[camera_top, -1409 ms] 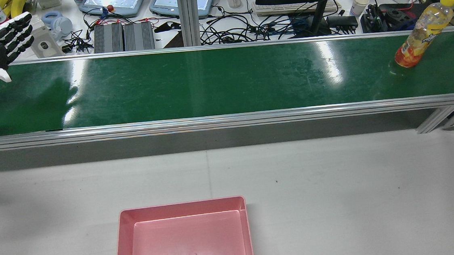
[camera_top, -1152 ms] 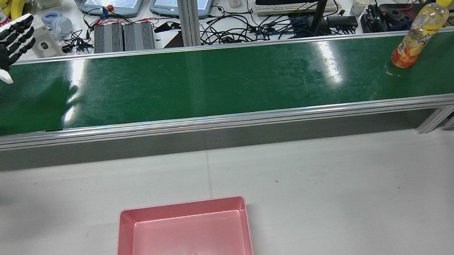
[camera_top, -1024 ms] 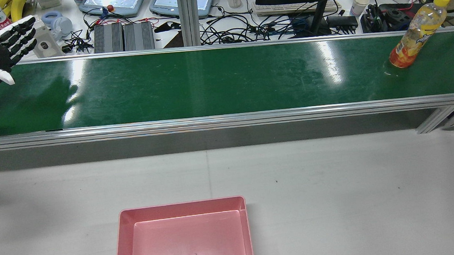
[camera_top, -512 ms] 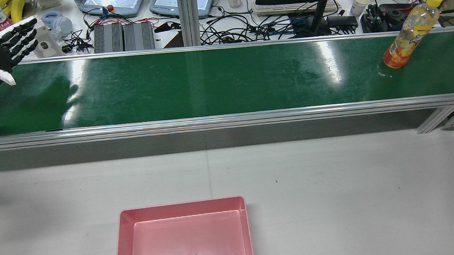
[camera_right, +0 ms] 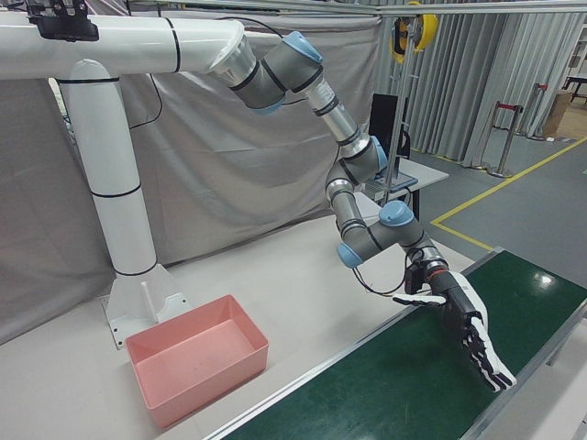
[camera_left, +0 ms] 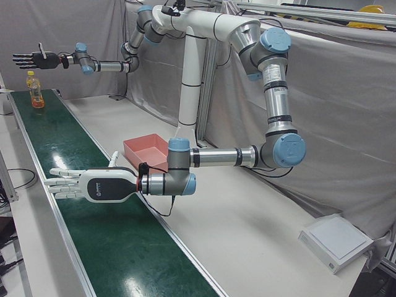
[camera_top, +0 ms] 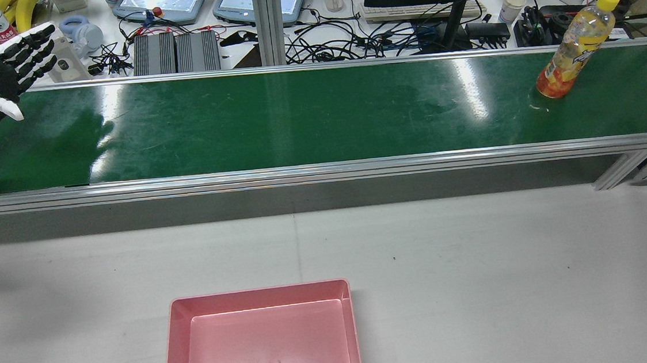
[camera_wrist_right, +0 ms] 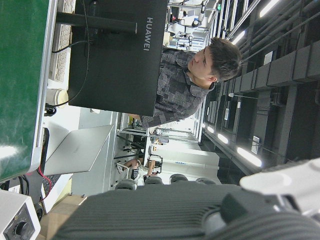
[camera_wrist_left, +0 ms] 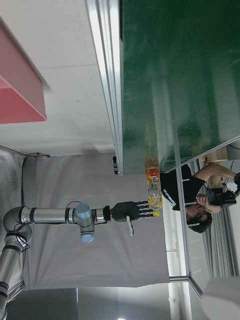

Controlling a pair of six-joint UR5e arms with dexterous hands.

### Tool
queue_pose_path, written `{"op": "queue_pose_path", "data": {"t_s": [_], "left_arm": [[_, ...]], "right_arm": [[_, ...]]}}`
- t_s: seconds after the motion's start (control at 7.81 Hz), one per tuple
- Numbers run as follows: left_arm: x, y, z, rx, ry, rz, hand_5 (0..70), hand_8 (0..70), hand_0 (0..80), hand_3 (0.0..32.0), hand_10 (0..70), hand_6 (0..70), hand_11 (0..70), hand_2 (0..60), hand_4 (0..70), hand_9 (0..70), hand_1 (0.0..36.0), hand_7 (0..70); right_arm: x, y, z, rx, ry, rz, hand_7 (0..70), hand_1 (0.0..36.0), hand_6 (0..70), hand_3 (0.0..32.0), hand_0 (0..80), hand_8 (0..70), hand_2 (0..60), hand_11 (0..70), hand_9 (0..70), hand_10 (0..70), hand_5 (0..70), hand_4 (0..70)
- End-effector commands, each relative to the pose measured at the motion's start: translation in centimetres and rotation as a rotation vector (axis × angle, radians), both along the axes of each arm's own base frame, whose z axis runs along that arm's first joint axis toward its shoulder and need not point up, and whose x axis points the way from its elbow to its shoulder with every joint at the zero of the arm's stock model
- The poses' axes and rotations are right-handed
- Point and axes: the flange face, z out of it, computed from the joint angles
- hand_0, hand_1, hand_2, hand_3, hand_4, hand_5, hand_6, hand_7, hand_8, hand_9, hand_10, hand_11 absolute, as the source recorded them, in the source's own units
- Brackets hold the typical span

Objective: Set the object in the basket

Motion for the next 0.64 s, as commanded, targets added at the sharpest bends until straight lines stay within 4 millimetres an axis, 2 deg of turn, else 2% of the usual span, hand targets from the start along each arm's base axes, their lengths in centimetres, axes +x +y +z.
{"op": "queue_pose_path", "data": {"t_s": [0.0, 0.51], "left_arm": [[-0.17, -0.03, 0.27, -0.005, -0.002, -0.003, 8.5, 0.0, 60.2, 0.0, 1.4, 0.0, 3.8, 0.0, 9.2, 0.0, 4.9, 0.0], [-0.22, 0.06, 0.94, -0.015, -0.01, -0.004, 8.3, 0.0, 59.6, 0.0, 1.7, 0.0, 4.1, 0.0, 9.2, 0.0, 4.5, 0.0]], "right_arm": [[-0.05, -0.01, 0.03, -0.001, 0.001, -0.001, 0.0, 0.0, 0.0, 0.0, 0.0, 0.0, 0.0, 0.0, 0.0, 0.0, 0.0, 0.0], [0.02, 0.01, 0.03, -0.001, 0.001, 0.0, 0.0, 0.0, 0.0, 0.0, 0.0, 0.0, 0.0, 0.0, 0.0, 0.0, 0.0, 0.0]]}}
